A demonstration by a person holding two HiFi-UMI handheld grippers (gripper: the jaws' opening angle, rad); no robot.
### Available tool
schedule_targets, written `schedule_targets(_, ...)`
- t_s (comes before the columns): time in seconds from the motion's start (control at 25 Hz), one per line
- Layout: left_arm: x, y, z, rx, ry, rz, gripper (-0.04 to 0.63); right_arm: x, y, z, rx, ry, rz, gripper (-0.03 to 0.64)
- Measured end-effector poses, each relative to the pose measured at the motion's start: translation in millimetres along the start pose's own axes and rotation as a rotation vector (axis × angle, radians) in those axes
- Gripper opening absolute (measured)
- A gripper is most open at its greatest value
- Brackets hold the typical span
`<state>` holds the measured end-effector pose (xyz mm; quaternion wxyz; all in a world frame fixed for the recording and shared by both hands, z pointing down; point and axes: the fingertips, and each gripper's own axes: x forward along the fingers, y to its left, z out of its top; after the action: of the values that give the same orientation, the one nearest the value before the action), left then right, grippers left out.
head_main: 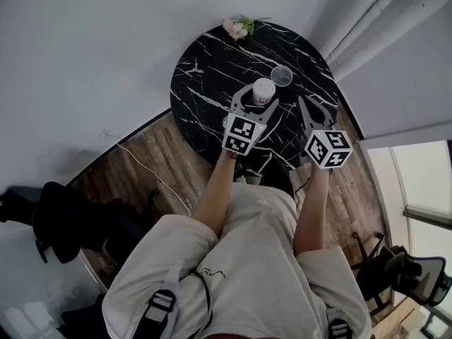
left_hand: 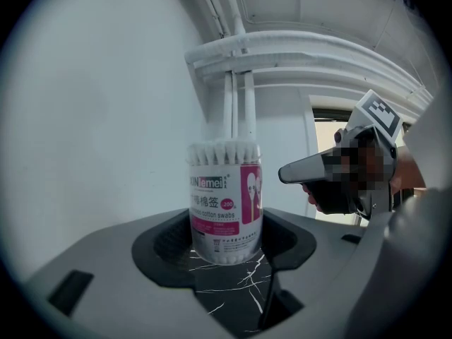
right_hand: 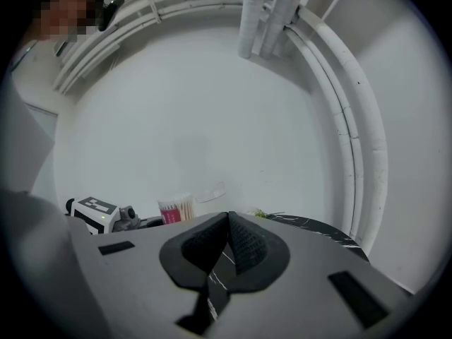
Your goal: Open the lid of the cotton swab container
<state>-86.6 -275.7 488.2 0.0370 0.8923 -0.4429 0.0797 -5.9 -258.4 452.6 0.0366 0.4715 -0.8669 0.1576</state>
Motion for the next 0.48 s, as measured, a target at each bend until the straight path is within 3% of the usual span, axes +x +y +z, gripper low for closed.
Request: schedule_targets(0.48,43.6,-15.7,13.0,0.037,0.009,-0.062,0.267,-4.8,-47.0,8.9,0.062,-0.021,-0.049,0.034)
